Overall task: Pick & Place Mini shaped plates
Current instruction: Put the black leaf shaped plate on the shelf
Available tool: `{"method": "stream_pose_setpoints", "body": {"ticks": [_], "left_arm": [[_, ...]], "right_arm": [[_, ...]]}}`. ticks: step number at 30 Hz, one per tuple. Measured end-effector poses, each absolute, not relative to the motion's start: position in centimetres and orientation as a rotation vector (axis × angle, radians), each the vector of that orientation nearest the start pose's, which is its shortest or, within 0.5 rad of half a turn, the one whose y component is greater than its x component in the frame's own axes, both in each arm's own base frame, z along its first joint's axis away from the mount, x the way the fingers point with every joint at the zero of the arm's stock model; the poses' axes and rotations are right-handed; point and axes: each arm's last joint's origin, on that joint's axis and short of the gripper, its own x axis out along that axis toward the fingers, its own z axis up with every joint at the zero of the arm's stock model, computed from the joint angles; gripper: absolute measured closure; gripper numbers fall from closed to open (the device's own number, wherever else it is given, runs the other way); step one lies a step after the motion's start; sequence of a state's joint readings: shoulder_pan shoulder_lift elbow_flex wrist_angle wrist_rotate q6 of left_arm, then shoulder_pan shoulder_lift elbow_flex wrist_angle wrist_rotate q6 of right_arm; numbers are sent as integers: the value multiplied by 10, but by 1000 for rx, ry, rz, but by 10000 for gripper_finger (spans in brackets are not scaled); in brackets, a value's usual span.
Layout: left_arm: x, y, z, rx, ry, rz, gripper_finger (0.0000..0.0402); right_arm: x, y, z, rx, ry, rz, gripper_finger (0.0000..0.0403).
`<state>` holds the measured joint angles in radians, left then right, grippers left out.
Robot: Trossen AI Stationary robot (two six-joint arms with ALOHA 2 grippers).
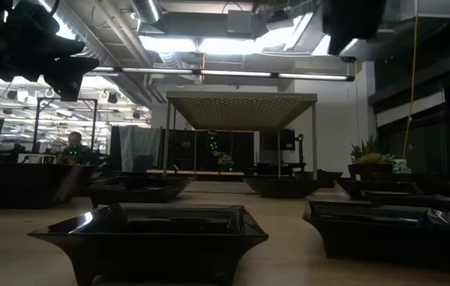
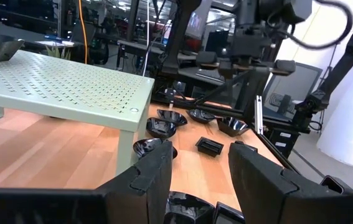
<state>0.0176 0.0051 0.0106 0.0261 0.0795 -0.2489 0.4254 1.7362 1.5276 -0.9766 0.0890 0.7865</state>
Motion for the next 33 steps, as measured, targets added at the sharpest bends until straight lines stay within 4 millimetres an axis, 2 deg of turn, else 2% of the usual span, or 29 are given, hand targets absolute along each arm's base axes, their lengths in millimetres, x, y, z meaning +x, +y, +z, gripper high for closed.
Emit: {"method": "stream_pose_setpoints", "body": {"ticks": [9, 13, 19, 24, 28, 33], "left_arm": [[97, -1, 169, -247, -24, -65, 249], [97, -1, 169, -247, -23, -66, 249], [97, -1, 169, -247, -24, -66, 249], [97, -1, 169, -247, -24, -66, 249], [97, -1, 169, -247, -24, -66, 249], [97, -1, 169, -247, -24, -66, 249]], "right_arm": [[302, 171, 271, 578, 1367, -253, 281], [289, 179, 269, 595, 1421, -340, 281], [268, 171, 248, 483, 1517, -543, 281], [257, 164, 223, 416, 1571, -610, 281], [250, 159, 206, 340, 1618, -593, 281], [244, 155, 194, 246, 1652, -543, 281]]}}
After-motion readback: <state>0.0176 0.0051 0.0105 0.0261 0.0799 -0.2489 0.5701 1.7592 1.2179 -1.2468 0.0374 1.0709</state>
